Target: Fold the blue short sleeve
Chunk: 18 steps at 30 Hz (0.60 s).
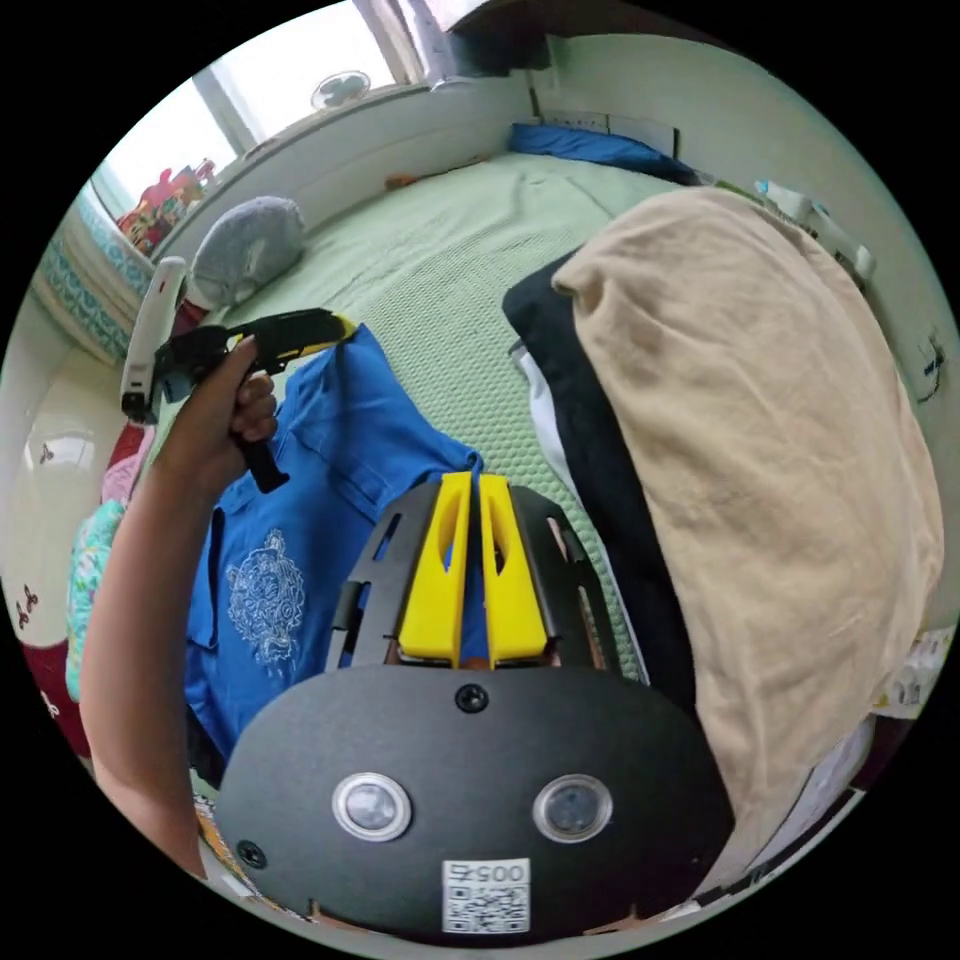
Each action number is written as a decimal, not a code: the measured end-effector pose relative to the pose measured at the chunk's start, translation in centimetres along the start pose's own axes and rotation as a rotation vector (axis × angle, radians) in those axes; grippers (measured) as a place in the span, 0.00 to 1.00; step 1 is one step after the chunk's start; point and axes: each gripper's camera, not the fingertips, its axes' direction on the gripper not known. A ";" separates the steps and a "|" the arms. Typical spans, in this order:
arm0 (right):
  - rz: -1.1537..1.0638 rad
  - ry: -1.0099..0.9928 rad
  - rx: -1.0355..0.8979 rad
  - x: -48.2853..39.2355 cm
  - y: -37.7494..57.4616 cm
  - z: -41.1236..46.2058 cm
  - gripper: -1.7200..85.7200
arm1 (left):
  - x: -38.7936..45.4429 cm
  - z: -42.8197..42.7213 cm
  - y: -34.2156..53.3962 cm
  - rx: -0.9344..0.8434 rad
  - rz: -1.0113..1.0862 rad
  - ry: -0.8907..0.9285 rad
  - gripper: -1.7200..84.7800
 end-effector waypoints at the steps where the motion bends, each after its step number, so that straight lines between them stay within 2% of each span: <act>1: 0.009 -0.014 -0.032 0.2 0.0 0.6 0.02 | 0.3 0.2 0.2 -0.001 0.019 -0.027 0.06; 3: -0.001 -0.009 -0.035 0.1 0.0 0.6 0.04 | 0.4 0.7 0.7 -0.024 0.025 -0.045 0.07; 6: 0.006 -0.023 -0.056 0.4 0.2 -0.6 0.07 | -0.4 -0.6 1.2 -0.008 -0.016 0.019 0.08; 10: -0.027 -0.091 0.086 0.7 0.9 -4.1 0.08 | -1.6 -5.7 2.1 0.123 -0.010 0.091 0.08; 13: -0.109 -0.202 0.085 -0.3 1.3 -4.5 0.08 | -1.0 -7.3 3.4 0.073 0.067 0.134 0.07; 18: -0.168 -0.162 0.028 -2.8 1.6 -2.4 0.04 | 0.3 -6.6 7.5 -0.023 0.131 0.024 0.04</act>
